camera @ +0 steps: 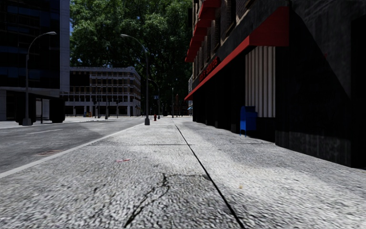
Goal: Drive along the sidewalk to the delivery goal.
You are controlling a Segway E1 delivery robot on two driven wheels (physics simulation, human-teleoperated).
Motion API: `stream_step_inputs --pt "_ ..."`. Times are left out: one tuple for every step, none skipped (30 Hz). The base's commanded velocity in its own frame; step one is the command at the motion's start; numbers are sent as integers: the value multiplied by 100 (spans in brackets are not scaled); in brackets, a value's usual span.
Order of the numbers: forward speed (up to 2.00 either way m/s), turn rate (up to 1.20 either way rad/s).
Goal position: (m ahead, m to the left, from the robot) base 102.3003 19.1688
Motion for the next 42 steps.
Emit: stream_step_inputs --pt "200 0" --pt "200 0" --pt "200 0" --pt "200 0" --pt "200 0" --pt "200 0" --pt "200 0" --pt "200 0" --pt "200 0" --pt "200 0" --pt "200 0" --pt "200 0" --pt "200 0" --pt "200 0" --pt "200 0" --pt "200 0" --pt "200 0" --pt "200 0" --pt "200 0" --pt "200 0" --pt "200 0" --pt "200 0" --pt "200 0" --pt "200 0" --pt "200 0" --pt "200 0" --pt "200 0" --pt "200 0" --pt "200 0" --pt "200 0" --pt "200 0" --pt "200 0" --pt "200 0" --pt "200 0" --pt "200 0" --pt "200 0" --pt "200 0" --pt "200 0" --pt "200 0" --pt "200 0" --pt "200 0" --pt "200 0"
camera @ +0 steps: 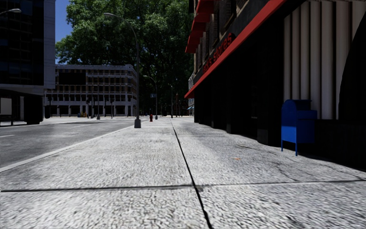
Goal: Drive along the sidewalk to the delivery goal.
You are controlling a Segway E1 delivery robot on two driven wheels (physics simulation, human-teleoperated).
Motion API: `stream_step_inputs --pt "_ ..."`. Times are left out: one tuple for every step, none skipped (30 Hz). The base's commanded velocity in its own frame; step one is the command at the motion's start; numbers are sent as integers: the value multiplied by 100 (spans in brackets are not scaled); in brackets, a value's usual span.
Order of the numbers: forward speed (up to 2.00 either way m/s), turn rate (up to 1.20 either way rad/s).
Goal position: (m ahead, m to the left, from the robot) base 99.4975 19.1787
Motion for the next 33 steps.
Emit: stream_step_inputs --pt "200 0" --pt "200 0" --pt "200 0" --pt "200 0" --pt "200 0" --pt "200 0" --pt "200 0" --pt "200 0" --pt "200 0" --pt "200 0" --pt "200 0" --pt "200 0" --pt "200 0" --pt "200 0" --pt "200 0" --pt "200 0" --pt "200 0" --pt "200 0" --pt "200 0" --pt "200 0" --pt "200 0" --pt "200 0" --pt "200 0" --pt "200 0" --pt "200 0" --pt "200 0" --pt "200 0" --pt "200 0" --pt "200 0" --pt "200 0" --pt "200 0" --pt "200 0" --pt "200 0"
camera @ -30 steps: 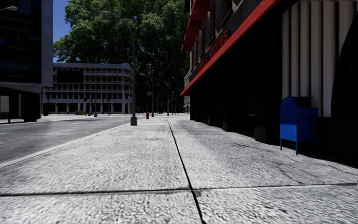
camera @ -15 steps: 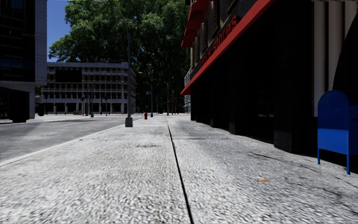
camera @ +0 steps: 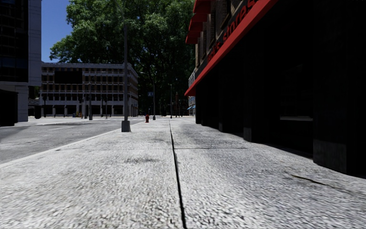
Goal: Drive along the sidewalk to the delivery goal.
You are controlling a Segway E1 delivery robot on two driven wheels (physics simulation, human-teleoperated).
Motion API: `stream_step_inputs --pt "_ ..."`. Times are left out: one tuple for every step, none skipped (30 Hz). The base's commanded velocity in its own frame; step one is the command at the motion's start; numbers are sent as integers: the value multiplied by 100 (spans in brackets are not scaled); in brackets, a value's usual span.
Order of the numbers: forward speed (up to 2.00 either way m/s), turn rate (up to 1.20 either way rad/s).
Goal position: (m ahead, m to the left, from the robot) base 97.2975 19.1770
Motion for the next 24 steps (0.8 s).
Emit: stream_step_inputs --pt "200 0" --pt "200 0" --pt "200 0" --pt "200 0" --pt "200 0" --pt "200 0" --pt "200 0" --pt "200 0" --pt "200 0" --pt "200 0" --pt "200 0" --pt "200 0" --pt "200 0" --pt "200 0" --pt "200 0" --pt "200 0" --pt "200 0" --pt "200 0" --pt "200 0" --pt "200 0" --pt "200 0" --pt "200 0" --pt "200 0" --pt "200 0"
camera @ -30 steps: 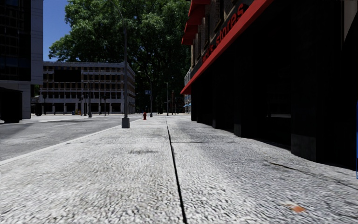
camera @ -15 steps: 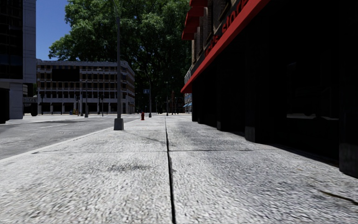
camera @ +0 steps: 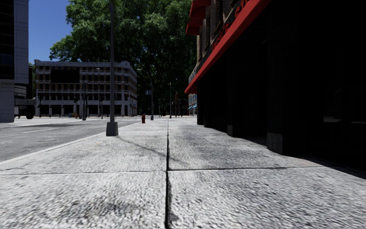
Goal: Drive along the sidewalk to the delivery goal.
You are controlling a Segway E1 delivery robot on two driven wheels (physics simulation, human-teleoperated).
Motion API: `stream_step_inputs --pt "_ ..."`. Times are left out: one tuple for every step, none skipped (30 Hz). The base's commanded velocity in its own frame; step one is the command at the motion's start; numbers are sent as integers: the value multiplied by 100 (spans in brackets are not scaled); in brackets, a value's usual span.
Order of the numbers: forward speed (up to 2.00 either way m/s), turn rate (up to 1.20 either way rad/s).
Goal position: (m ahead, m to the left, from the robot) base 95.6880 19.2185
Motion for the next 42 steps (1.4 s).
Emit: stream_step_inputs --pt "200 0" --pt "200 0" --pt "200 0" --pt "200 0" --pt "200 0" --pt "200 0" --pt "200 0" --pt "200 0" --pt "200 0" --pt "200 0" --pt "200 0" --pt "200 0" --pt "200 0" --pt "200 0" --pt "200 0" --pt "200 0" --pt "200 0" --pt "200 0" --pt "200 0" --pt "200 0" --pt "200 0" --pt "200 0" --pt "200 0" --pt "200 0" --pt "200 0" --pt "200 0" --pt "200 0" --pt "200 0" --pt "200 0" --pt "200 0" --pt "200 0" --pt "200 0" --pt "200 0" --pt "200 0" --pt "200 0" --pt "200 0" --pt "200 0" --pt "200 0" --pt "200 0" --pt "200 0" --pt "200 0" --pt "200 0"
